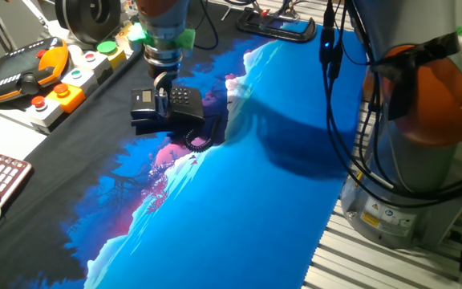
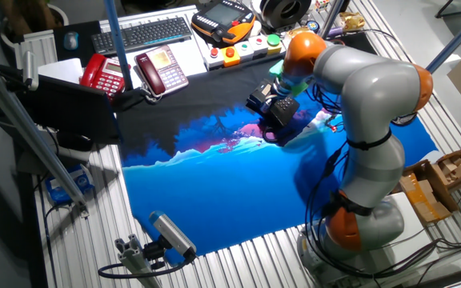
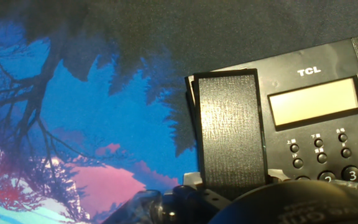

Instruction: Place the handset of the telephone on the corresponding phone cradle

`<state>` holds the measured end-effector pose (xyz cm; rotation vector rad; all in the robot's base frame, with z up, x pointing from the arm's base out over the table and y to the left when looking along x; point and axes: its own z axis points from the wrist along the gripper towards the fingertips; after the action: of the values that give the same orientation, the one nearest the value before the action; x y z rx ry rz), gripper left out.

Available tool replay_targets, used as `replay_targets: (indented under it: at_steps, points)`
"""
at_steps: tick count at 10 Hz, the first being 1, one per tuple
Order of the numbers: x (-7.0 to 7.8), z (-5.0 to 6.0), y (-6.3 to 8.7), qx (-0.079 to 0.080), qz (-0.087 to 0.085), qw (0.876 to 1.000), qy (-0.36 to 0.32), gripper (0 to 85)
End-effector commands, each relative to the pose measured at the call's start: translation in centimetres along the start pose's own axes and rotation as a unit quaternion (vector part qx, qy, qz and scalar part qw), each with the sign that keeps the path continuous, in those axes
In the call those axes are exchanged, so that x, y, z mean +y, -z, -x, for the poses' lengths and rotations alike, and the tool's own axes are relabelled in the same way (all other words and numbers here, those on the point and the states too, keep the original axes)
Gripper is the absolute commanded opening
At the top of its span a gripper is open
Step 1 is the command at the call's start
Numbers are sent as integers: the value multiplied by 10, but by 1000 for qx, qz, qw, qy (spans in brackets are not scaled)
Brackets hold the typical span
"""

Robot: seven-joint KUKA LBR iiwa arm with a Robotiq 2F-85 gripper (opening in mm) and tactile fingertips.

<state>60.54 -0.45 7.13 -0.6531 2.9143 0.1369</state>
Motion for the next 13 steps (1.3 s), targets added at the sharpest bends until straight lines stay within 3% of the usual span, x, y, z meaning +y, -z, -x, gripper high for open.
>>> replay_targets:
  at_steps: [1,4,7,10,12,13]
  points:
    - [0,0,0,-2,-1,1000,0,610]
    - [-2,-1,2,-6,-5,1000,-2,607]
    - [-4,-3,6,-9,-9,1000,-5,660]
    - [-5,-9,19,-11,-18,1000,-10,660]
    - [-1,-17,31,-8,-29,999,-21,630]
    - [2,-21,36,-4,-33,999,-28,553]
